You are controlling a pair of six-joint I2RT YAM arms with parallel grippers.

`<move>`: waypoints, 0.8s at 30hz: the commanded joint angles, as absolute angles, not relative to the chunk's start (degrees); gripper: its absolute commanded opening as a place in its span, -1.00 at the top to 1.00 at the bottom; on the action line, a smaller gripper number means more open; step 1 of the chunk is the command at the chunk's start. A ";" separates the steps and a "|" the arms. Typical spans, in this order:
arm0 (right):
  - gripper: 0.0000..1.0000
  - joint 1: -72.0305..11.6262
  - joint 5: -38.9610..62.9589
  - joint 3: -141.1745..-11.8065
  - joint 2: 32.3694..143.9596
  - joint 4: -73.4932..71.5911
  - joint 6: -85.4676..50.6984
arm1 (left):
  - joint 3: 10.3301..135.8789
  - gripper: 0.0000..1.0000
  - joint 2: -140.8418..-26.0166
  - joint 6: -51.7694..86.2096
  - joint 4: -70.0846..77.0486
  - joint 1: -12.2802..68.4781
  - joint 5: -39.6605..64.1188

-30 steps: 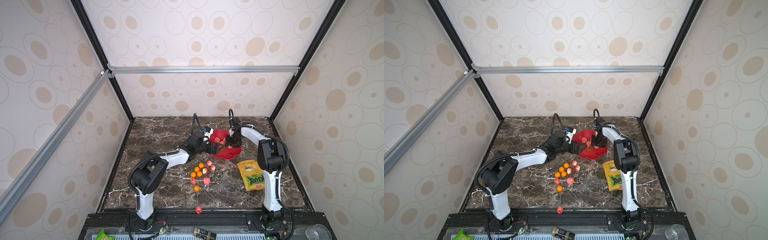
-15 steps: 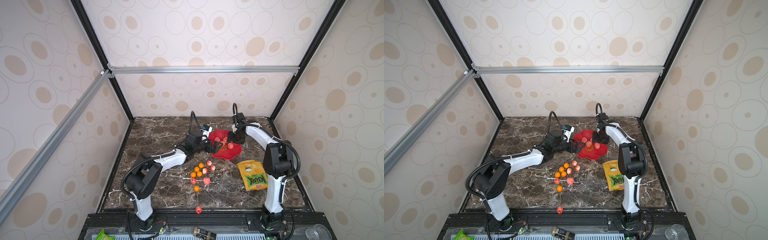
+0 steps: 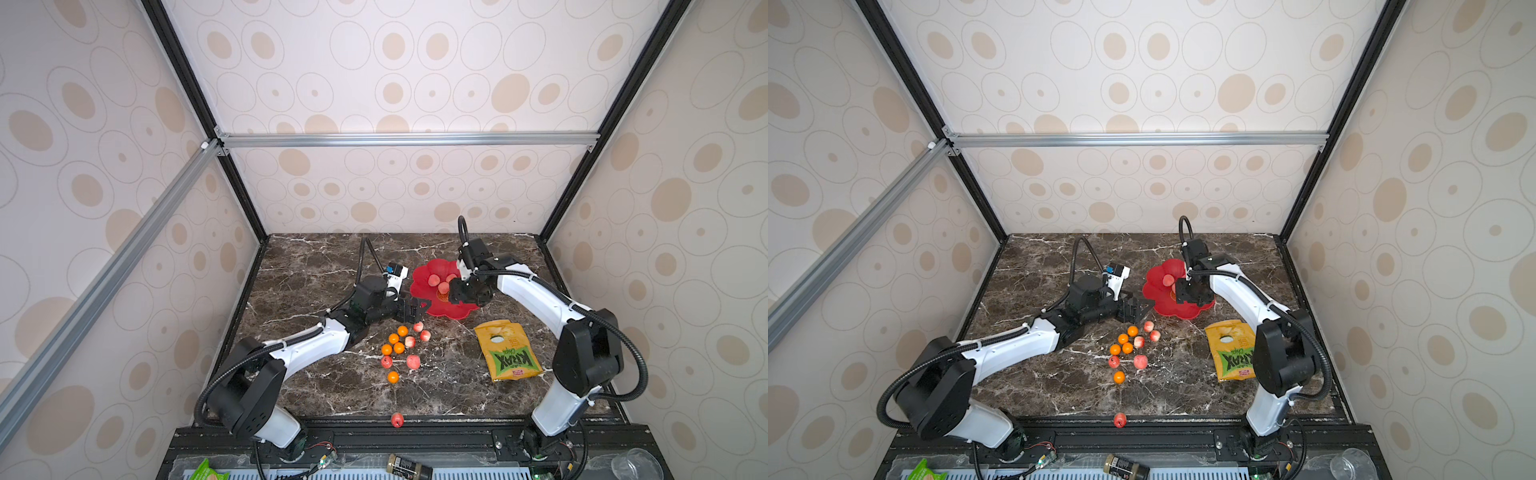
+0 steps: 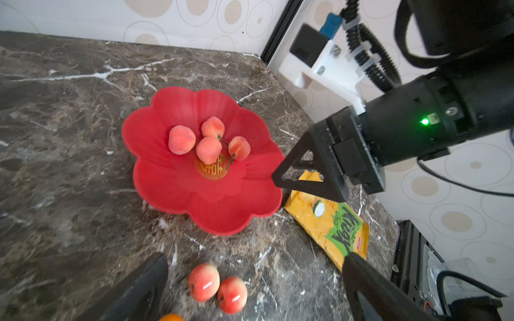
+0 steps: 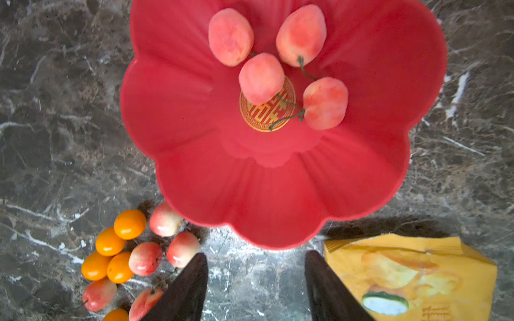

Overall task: Arrange fruit in a fruit bowl
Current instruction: Pick up the fruit from the center of the table.

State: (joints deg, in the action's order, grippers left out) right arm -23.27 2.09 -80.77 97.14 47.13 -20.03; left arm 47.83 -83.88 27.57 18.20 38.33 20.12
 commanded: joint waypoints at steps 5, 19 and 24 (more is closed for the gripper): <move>-0.17 -30.07 0.61 -73.56 90.46 47.29 -24.12 | 39.96 -0.97 -74.93 27.99 16.44 38.94 18.48; -0.17 -43.71 0.32 -69.68 91.32 42.78 -33.72 | 27.65 -0.97 -60.72 32.74 11.75 38.93 15.40; -0.18 -46.90 0.30 -70.53 93.87 41.70 -35.35 | 22.64 -0.97 -56.97 35.44 12.70 38.93 15.45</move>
State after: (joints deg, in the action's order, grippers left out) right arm -45.82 1.30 -70.37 92.12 42.06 -32.69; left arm 23.94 -58.70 32.75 12.73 38.39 16.27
